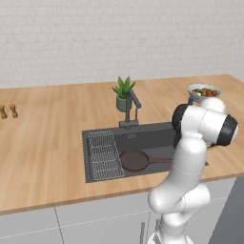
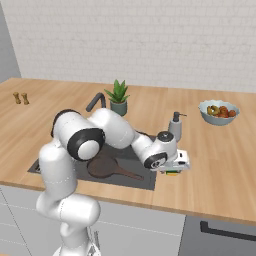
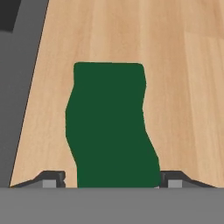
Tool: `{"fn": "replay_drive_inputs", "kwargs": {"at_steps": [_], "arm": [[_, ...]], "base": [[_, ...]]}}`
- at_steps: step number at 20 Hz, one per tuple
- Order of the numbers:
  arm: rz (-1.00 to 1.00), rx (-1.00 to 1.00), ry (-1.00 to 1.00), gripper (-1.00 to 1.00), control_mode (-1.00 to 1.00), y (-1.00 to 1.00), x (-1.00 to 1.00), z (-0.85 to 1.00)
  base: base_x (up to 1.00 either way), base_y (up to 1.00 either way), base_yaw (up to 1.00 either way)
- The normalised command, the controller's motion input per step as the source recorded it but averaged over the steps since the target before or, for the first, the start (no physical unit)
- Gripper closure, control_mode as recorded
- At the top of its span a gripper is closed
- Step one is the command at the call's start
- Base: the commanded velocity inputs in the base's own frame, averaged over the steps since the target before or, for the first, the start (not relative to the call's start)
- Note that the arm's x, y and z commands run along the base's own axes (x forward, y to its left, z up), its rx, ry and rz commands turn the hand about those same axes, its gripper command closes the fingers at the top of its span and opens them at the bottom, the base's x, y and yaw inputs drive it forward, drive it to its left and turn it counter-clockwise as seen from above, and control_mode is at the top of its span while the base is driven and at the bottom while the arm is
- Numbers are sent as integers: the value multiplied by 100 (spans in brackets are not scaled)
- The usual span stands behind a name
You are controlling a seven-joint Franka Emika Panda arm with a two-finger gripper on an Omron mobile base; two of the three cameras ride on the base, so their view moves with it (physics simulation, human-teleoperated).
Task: Pick the pan and sponge and place them into the sink. Then turn on the water.
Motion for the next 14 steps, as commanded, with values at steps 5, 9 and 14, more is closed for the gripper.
{"fn": "replay_drive_inputs", "kwargs": {"at_steps": [5,9,14], "arm": [[0,0,0,100,-100,0,9,-6],[0,1,-1,100,-100,9,0,14],[3,0,-6,100,-100,72,0,31]], "base": [[0,0,0],[0,0,0],[0,0,0]]}}
